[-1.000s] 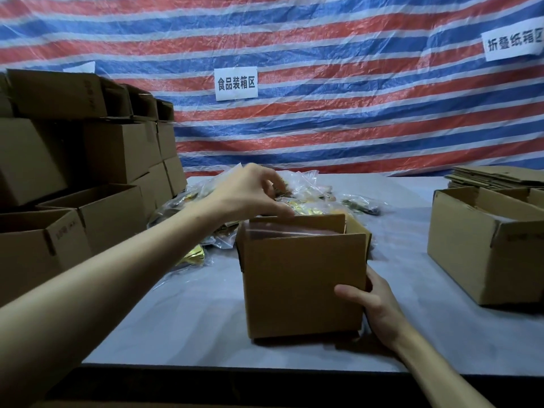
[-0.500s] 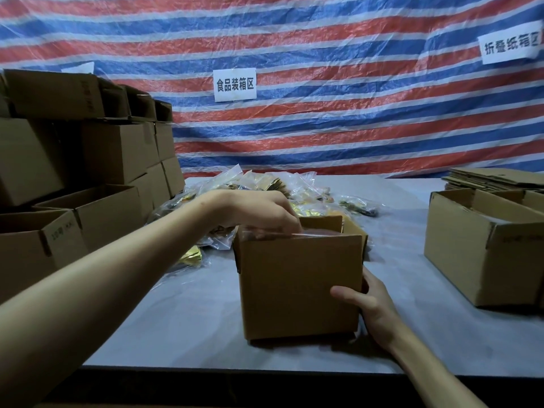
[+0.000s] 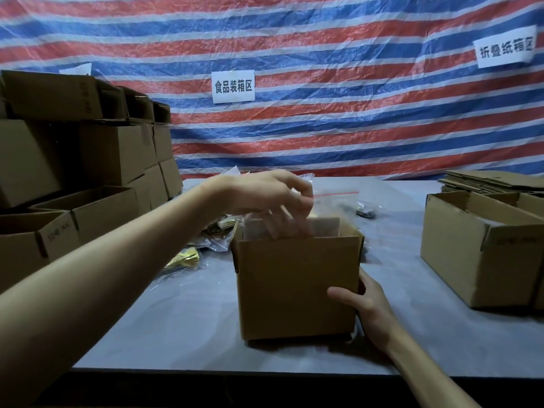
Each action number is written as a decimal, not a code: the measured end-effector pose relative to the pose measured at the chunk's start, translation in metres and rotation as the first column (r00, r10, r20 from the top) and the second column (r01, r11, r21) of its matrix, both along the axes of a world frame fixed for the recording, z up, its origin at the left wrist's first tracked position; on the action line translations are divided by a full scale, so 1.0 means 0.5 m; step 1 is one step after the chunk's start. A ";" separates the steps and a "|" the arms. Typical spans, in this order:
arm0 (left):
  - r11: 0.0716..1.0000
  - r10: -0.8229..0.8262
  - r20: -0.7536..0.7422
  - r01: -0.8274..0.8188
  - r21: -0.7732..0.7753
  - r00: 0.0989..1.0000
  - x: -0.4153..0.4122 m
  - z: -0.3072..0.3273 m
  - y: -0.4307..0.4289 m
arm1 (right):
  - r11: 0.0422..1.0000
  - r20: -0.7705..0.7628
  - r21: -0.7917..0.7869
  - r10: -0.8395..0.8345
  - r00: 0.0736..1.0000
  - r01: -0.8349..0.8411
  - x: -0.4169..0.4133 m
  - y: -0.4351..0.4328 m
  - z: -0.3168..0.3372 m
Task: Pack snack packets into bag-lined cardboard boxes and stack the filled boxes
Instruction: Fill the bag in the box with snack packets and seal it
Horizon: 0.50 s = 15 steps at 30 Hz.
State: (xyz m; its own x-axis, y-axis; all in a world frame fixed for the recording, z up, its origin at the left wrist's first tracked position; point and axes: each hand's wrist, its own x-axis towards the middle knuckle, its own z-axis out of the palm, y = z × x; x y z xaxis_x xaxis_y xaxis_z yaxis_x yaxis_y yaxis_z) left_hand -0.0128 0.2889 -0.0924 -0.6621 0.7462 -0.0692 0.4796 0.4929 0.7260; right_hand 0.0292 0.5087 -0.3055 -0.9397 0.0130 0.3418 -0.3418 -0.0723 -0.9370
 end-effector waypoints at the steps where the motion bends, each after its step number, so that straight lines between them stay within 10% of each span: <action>1: 0.999 -0.026 0.034 0.025 0.028 0.999 0.002 0.007 -0.005 | 1.000 0.001 0.000 0.000 1.000 0.000 0.000 0.000 0.000; 10: 0.988 -0.006 0.302 -0.041 0.150 0.953 -0.032 -0.036 -0.023 | 1.000 0.005 0.004 -0.006 1.000 0.006 0.002 0.000 0.001; 15: 0.983 0.111 0.029 -0.105 -0.150 0.993 -0.058 -0.081 -0.006 | 1.000 0.006 0.002 0.002 1.000 -0.002 0.002 0.000 0.003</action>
State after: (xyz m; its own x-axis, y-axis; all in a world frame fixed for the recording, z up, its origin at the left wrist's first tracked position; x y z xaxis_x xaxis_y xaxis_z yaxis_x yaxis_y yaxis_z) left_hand -0.0416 0.2861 -0.1329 -0.7331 0.6501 -0.1995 0.3919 0.6437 0.6573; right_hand 0.0300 0.5089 -0.3042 -0.9419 0.0103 0.3358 -0.3356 -0.0708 -0.9393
